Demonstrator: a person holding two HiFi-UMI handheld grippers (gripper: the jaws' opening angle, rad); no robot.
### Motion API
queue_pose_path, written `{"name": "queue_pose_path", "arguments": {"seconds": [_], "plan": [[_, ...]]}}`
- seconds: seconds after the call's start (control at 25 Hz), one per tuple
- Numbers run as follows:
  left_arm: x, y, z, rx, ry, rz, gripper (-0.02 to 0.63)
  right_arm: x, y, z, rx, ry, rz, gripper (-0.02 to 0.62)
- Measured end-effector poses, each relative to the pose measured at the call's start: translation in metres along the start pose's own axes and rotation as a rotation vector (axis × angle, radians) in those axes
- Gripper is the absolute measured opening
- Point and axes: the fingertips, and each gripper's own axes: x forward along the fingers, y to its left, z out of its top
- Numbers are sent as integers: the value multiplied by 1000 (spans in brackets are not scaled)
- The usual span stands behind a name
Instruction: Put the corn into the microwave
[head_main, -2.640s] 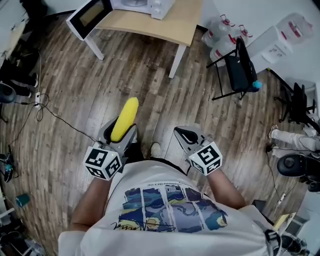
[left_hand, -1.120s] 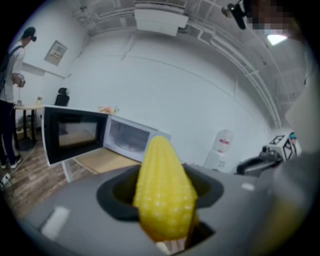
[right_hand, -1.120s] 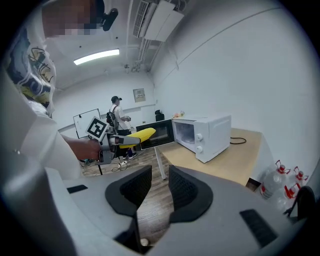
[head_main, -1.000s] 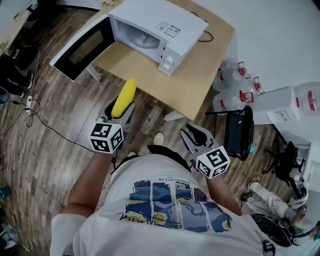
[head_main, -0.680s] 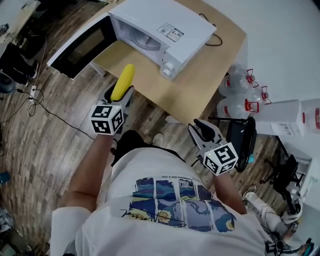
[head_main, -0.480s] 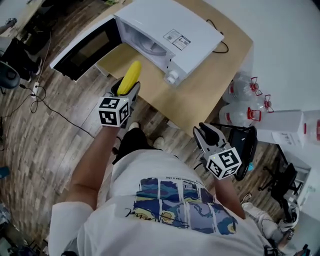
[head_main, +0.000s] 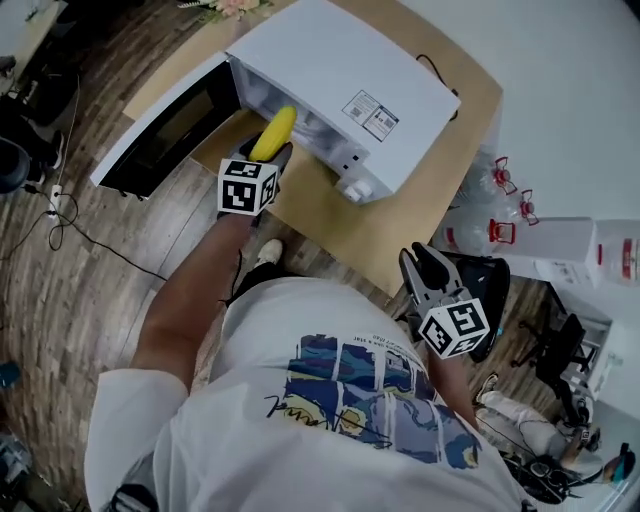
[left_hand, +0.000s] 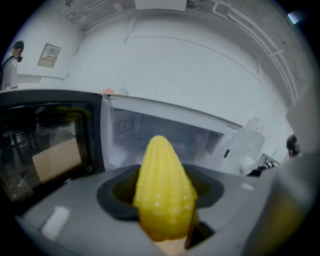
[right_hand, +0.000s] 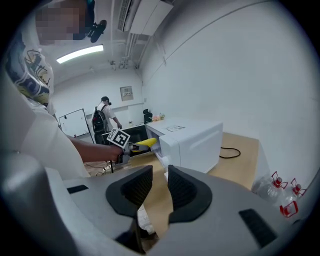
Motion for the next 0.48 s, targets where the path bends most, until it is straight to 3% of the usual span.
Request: {"name": "queue_pose_path", "arguments": {"seconds": [0.48], "plan": [[98, 37, 14, 92, 78, -117, 255, 31, 15, 13, 86, -10, -186, 88]]}}
